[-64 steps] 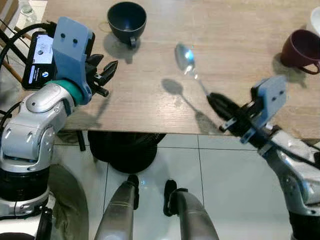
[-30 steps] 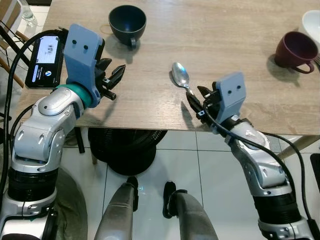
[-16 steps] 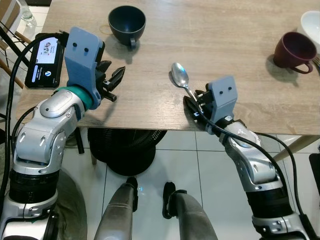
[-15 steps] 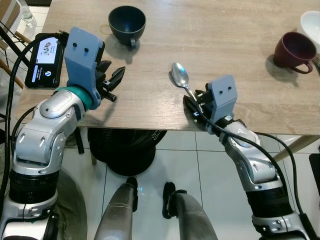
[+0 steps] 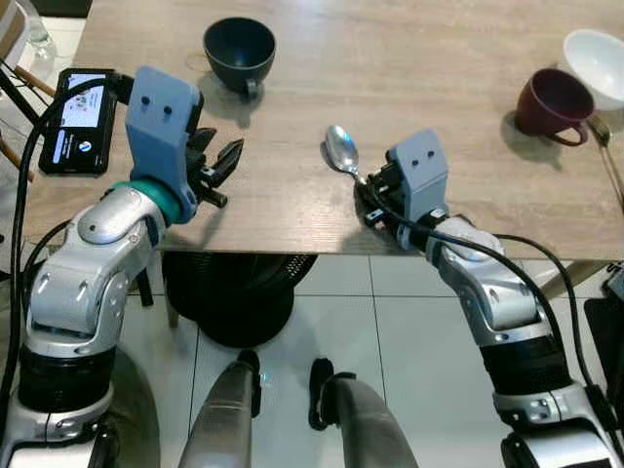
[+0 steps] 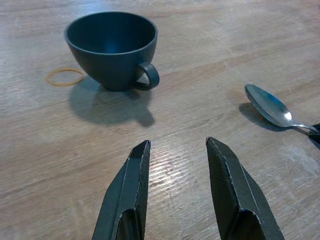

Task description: Setting the table

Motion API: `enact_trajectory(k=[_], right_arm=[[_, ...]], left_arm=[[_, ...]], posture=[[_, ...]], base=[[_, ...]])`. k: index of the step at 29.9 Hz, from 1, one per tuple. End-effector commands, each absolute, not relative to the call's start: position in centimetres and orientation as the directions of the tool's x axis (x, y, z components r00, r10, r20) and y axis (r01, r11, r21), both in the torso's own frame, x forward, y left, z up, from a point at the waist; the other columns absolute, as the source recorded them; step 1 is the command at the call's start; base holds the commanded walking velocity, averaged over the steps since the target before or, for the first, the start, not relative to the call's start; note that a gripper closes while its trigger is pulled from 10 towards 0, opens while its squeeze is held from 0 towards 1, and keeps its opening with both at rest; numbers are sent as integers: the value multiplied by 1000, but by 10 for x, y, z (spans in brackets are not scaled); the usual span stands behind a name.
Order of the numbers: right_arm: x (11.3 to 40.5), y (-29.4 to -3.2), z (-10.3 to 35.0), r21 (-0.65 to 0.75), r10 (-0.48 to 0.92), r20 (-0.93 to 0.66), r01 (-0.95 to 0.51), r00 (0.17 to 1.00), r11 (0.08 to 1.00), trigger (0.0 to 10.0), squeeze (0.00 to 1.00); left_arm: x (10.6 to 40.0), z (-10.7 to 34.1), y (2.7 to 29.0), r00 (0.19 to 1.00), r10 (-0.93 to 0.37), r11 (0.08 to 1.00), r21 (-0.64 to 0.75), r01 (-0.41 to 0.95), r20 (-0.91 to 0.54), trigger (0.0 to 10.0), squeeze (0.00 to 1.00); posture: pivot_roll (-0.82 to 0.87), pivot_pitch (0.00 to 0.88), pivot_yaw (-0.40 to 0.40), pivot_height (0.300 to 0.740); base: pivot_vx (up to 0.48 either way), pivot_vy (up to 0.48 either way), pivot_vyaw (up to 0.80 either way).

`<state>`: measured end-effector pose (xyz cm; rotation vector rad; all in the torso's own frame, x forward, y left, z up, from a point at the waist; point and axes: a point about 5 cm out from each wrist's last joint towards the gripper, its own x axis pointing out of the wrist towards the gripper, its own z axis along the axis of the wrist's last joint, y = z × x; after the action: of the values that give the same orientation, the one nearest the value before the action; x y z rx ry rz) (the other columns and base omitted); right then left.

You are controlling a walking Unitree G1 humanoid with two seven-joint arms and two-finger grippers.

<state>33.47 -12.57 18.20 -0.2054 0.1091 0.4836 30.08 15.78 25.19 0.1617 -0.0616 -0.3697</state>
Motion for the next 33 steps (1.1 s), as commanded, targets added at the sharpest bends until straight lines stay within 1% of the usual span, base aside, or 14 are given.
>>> enact_trajectory(k=[1, 10, 13, 15, 16, 17, 18, 19, 23, 25, 27, 28, 29, 33], right_arm=[[331, -133, 151, -100, 416, -295, -461, 860, 882, 0, 0], [329, -139, 143, -91, 373, -312, -419, 874, 904, 0, 0], [332, -135, 168, -1, 408, -138, -412, 902, 911, 0, 0], [332, -134, 176, 19, 414, -84, -414, 906, 910, 0, 0], [331, -133, 198, 71, 418, 59, -422, 906, 904, 0, 0], [330, -135, 216, 93, 397, 163, -415, 903, 905, 4588, 0], [328, -137, 227, 110, 373, 230, -404, 899, 908, 10000, 0], [327, -142, 238, 109, 327, 289, -370, 900, 923, 10000, 0], [327, -153, 247, 103, 239, 339, -288, 910, 952, 10000, 0], [327, -167, 254, 98, 147, 378, -197, 914, 975, 10000, 0], [326, -190, 259, 38, 13, 400, -31, 917, 999, 10000, 0], [326, -190, 259, 38, 13, 400, -31, 917, 999, 10000, 0], [324, -201, 260, 7, -47, 416, 49, 908, 999, 10000, 0], [319, -220, 256, 15, -149, 424, 158, 893, 987, 10000, 0]], left_arm=[[297, 247, 156, 930, -367, 919, 163, 360, 14, 10000, 0], [297, 247, 157, 933, -361, 921, 163, 354, 13, 10000, 0], [297, 247, 156, 933, -361, 921, 161, 354, 13, 10000, 0], [297, 247, 156, 933, -361, 921, 161, 354, 13, 10000, 0], [298, 247, 155, 932, -361, 922, 159, 354, 15, 10000, 0], [298, 247, 154, 932, -361, 922, 155, 354, 19, 10000, 0], [298, 247, 154, 932, -362, 923, 151, 354, 22, 10000, 0], [299, 248, 153, 932, -361, 924, 148, 353, 30, 10000, 0], [301, 250, 151, 933, -356, 927, 142, 347, 47, 10000, 0], [304, 253, 150, 934, -349, 930, 145, 337, 70, 10000, 0], [310, 257, 147, 936, -338, 933, 167, 320, 101, 10000, 0], [310, 257, 147, 936, -338, 933, 167, 320, 101, 10000, 0], [313, 259, 145, 937, -331, 935, 171, 309, 115, 10000, 0], [319, 261, 138, 937, -323, 939, 171, 299, 134, 10000, 0]], posture=[[147, 257, -57, 740], [147, 253, -53, 740], [148, 247, -51, 740], [148, 247, -51, 740], [146, 239, -47, 740], [145, 235, -45, 740], [142, 230, -43, 740], [140, 225, -41, 740], [136, 209, -35, 740], [132, 200, -30, 740], [113, 171, -20, 740], [113, 171, -20, 740], [106, 164, -16, 740], [86, 139, -5, 740]], base=[[0, 0, 0], [0, 0, 0], [0, 0, 0], [0, 0, 0], [0, 0, 0], [0, 0, 0], [0, 0, 0], [0, 0, 0], [0, 0, 0], [0, 0, 0], [0, 0, 0], [0, 0, 0], [0, 0, 0], [0, 0, 0]])
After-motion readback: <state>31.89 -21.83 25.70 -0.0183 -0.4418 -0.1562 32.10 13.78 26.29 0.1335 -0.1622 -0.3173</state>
